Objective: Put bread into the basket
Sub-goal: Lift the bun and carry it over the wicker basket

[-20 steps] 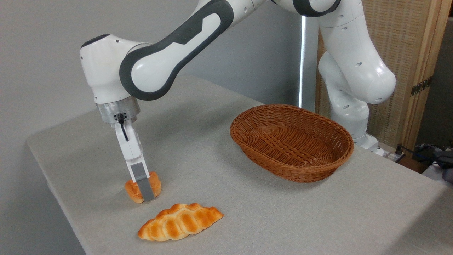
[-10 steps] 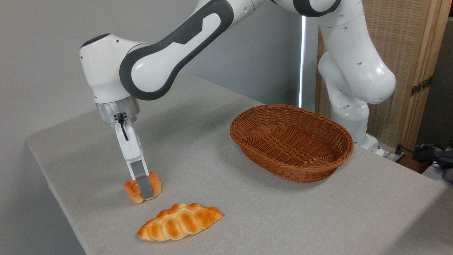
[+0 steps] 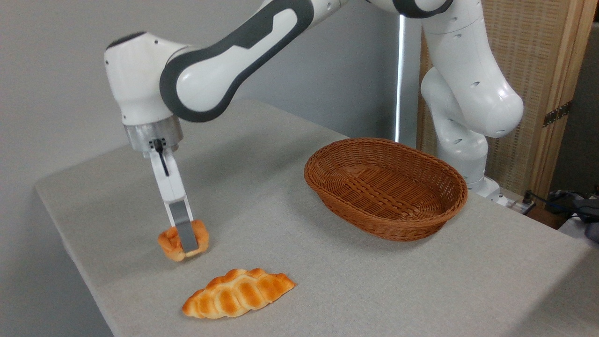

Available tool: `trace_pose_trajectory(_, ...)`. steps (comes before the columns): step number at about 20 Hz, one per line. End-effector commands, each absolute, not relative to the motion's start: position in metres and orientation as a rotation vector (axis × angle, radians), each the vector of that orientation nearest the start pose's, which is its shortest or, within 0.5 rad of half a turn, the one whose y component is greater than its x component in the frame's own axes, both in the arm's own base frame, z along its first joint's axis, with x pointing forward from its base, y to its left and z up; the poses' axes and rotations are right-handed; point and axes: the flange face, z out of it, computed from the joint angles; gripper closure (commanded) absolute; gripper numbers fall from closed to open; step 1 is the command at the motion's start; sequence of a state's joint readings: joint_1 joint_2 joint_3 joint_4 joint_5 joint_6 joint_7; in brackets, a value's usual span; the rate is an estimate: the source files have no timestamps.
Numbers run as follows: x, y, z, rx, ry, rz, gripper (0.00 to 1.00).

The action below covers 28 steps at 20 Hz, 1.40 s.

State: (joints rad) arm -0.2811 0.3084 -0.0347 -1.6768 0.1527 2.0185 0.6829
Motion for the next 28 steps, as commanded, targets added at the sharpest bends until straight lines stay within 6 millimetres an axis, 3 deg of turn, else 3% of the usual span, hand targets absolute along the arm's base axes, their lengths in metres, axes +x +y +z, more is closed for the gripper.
trace_pose_trajectory(1, 0.6, -0.174, 0.478, -2.677, 1.462, -0.023, 0.49)
trace_pose_trajectory(5, 0.57, -0.146, 0.528, -2.716, 1.417, 0.061, 0.49)
trace_pose_trajectory(8, 0.537, -0.122, 0.548, -2.767, 1.407, 0.065, 0.46)
trace_pose_trajectory(9, 0.524, -0.118, 0.555, -2.767, 1.413, 0.06, 0.41)
trace_pose_trajectory(11, 0.493, -0.106, 0.56, -2.774, 1.412, 0.073, 0.41)
trace_pose_trajectory(16, 0.414, -0.085, 0.544, -2.779, 1.454, 0.189, 0.43)
trace_pose_trajectory(19, 0.378, -0.085, 0.527, -2.747, 1.57, 0.297, 0.43)
trace_pose_trajectory(28, 0.347, -0.096, 0.472, -2.607, 1.796, 0.642, 0.4)
